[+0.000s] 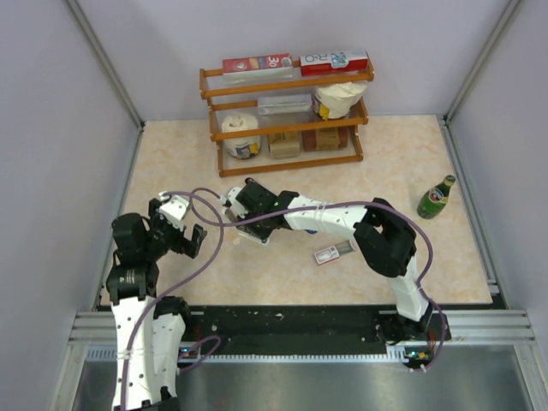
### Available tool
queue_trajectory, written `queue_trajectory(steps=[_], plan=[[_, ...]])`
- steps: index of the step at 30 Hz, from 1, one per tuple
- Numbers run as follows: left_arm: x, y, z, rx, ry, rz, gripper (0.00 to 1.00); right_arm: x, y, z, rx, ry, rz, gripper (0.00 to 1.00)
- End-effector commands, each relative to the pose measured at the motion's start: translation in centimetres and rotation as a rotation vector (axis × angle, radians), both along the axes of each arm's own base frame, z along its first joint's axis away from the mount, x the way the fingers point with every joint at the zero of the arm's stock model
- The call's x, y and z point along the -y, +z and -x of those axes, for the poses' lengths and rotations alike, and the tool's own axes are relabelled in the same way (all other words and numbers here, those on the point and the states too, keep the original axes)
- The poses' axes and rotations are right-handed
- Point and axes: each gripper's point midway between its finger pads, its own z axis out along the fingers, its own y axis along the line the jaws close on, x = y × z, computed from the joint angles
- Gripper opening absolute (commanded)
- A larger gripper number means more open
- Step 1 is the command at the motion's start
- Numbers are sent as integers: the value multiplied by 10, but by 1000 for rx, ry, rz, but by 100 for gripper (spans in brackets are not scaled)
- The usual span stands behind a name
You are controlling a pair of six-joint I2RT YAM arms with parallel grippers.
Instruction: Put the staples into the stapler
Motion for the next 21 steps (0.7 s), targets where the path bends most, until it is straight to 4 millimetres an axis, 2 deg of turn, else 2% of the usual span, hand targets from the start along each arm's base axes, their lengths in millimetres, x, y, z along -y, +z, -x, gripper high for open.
queue_trajectory(steps=[1, 21], plan=[[2, 10, -3, 54, -15, 4, 99, -1, 3, -1, 42, 11, 8, 6], [2, 10, -3, 52, -12, 6, 99, -1, 1, -1, 64, 23, 26, 8]])
